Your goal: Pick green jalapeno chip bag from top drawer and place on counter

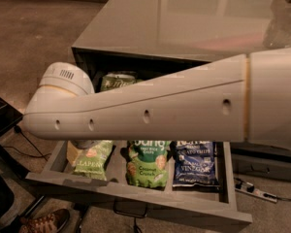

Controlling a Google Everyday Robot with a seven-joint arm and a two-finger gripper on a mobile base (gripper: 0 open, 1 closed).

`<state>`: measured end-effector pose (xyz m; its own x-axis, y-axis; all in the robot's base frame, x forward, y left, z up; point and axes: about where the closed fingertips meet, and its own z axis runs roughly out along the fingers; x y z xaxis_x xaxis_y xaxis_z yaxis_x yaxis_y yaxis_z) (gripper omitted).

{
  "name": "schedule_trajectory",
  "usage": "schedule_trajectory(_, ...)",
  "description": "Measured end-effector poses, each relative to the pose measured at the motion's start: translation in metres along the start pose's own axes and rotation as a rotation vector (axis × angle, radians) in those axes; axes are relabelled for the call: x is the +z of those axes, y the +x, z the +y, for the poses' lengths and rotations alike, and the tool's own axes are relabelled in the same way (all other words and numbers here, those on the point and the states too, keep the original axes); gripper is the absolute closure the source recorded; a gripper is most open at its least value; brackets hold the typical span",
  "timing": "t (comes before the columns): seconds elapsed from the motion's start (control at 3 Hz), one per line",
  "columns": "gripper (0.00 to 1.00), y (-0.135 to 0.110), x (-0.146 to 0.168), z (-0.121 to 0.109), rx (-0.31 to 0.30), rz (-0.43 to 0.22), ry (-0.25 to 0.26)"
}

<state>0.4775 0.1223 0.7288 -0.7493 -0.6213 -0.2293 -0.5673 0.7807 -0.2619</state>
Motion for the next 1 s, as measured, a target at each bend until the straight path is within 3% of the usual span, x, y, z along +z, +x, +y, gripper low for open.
schedule_trajectory(0.33, 0.0, -0.0107, 0.0223, 0.0442, -0.081, -0.01, 0.004)
schedule_trajectory(1.0, 0.0, -0.013, 0.0295, 0.0476, -0.077, -0.002, -0.013)
